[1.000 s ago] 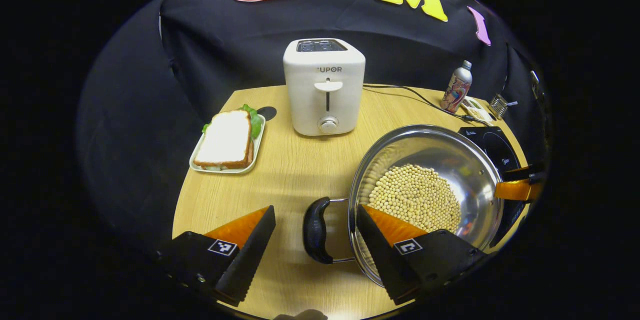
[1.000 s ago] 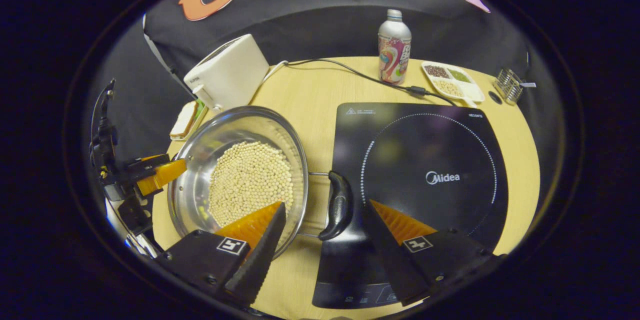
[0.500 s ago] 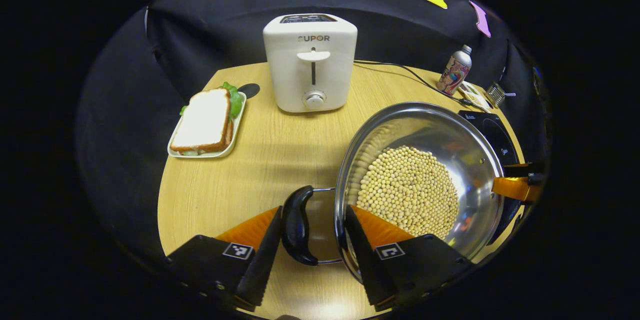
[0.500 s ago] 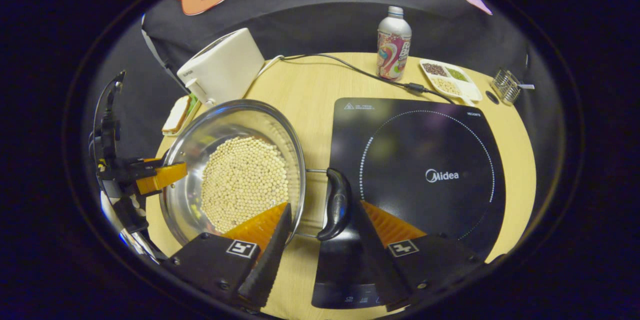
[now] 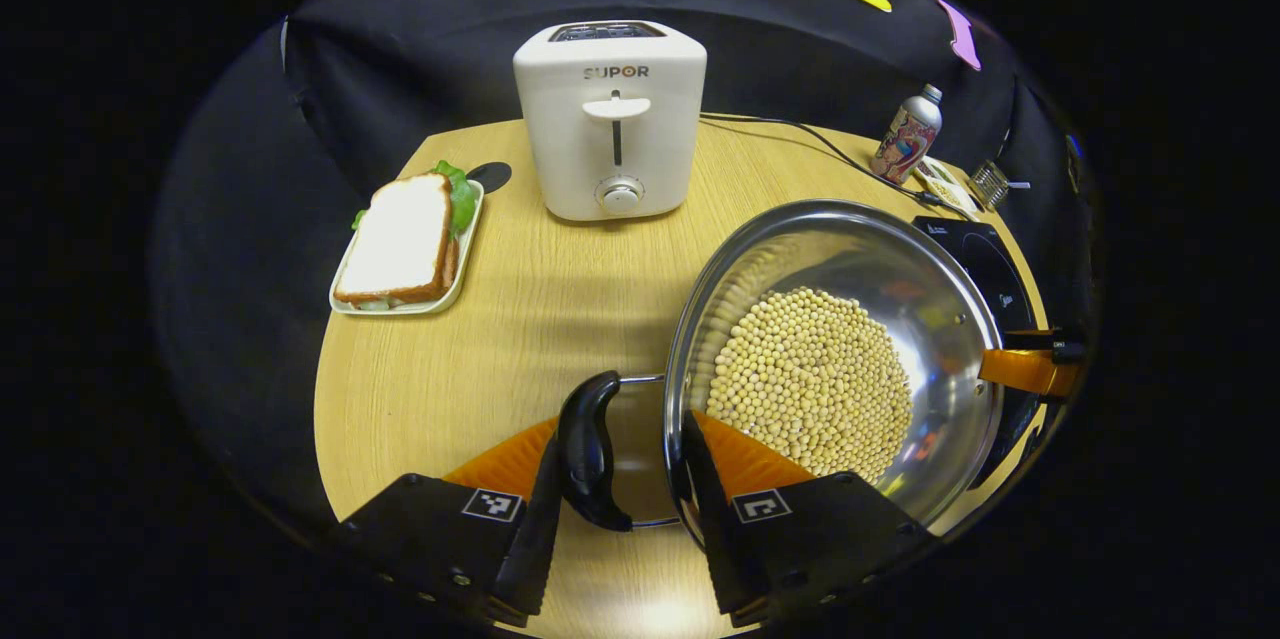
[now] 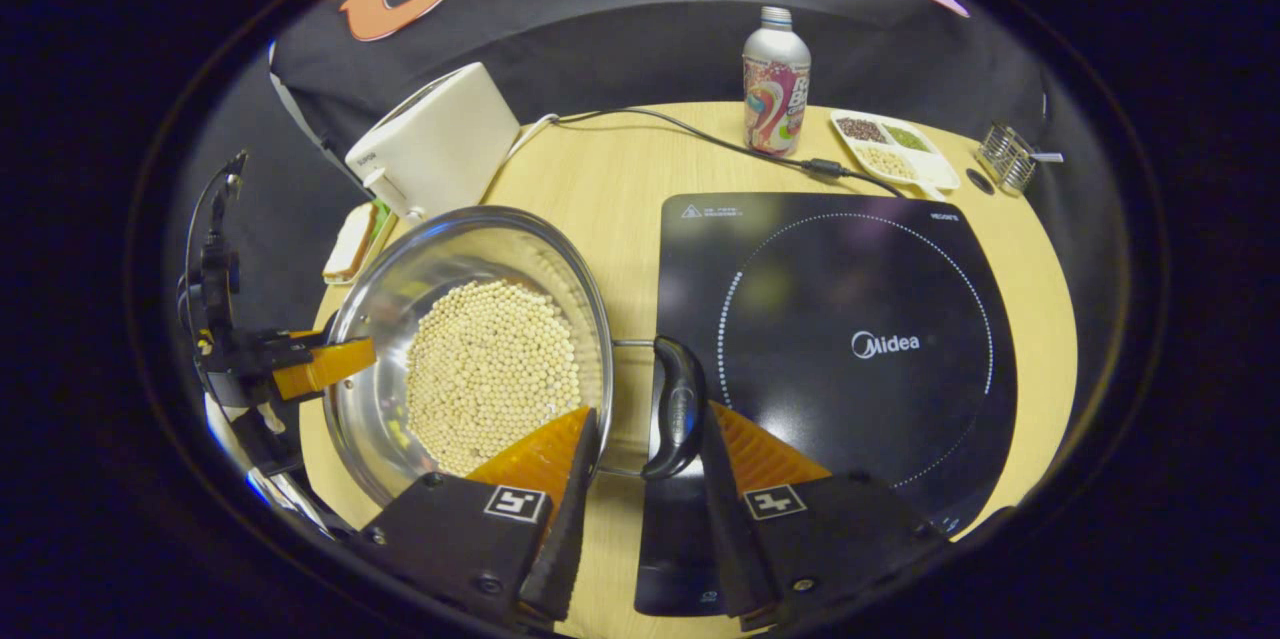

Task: First push the handle of the pot to place it horizontally, then grasp the pot with both hands and set it on the induction cooktop.

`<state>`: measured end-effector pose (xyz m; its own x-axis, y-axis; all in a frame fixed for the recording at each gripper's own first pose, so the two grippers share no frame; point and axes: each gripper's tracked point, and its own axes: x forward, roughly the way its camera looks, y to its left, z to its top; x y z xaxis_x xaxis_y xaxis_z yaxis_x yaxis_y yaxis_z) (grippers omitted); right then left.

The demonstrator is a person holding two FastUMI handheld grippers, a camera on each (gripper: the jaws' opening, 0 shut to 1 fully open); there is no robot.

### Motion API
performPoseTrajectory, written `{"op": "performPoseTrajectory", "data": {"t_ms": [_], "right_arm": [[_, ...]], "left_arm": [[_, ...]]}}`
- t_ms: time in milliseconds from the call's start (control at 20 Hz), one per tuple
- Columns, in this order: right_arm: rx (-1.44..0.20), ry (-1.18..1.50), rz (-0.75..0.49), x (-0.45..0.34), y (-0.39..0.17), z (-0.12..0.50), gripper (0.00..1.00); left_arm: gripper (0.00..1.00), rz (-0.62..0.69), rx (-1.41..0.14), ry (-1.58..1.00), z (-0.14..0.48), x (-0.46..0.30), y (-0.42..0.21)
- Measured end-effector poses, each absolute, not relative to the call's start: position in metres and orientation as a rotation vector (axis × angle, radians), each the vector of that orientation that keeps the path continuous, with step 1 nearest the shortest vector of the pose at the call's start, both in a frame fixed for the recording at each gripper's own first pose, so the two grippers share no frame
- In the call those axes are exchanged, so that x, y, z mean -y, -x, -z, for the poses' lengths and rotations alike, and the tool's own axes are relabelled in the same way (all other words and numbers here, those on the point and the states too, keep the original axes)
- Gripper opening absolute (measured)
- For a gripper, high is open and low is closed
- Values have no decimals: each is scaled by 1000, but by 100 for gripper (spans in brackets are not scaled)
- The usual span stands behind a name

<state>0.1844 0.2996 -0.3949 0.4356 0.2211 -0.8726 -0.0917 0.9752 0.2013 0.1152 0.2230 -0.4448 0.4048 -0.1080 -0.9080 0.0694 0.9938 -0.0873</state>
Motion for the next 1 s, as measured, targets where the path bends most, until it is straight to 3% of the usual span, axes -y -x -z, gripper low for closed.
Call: {"op": "performPoseTrajectory", "data": {"t_ms": [50,100,250,300,350,400,500,550,600,1000], "right_arm": [[-1097,-129,-199,-299,-184,394,55],[-1091,-130,-204,-300,-183,395,55],[-1050,-123,-210,-300,-186,390,54],[-1046,-110,-217,-300,-186,388,57],[-1040,-110,-219,-301,-185,383,57],[-1035,-107,-220,-301,-186,380,54],[-1023,-99,-223,-300,-187,374,54],[-1017,-100,-224,-300,-187,371,57],[-1014,-99,-224,-298,-187,367,57],[-945,-106,-205,-268,-183,332,54]], "left_arm": [[72,115,-1144,34,444,-223,-114],[61,115,-1138,31,443,-223,-114],[61,115,-1103,18,436,-225,-116],[72,114,-1101,20,435,-226,-116],[71,114,-1094,24,433,-227,-116],[61,111,-1095,30,431,-227,-115],[61,109,-1086,36,427,-227,-117],[51,107,-1084,39,423,-225,-116],[61,106,-1081,41,418,-223,-117],[61,129,-1032,35,379,-196,-126]]}}
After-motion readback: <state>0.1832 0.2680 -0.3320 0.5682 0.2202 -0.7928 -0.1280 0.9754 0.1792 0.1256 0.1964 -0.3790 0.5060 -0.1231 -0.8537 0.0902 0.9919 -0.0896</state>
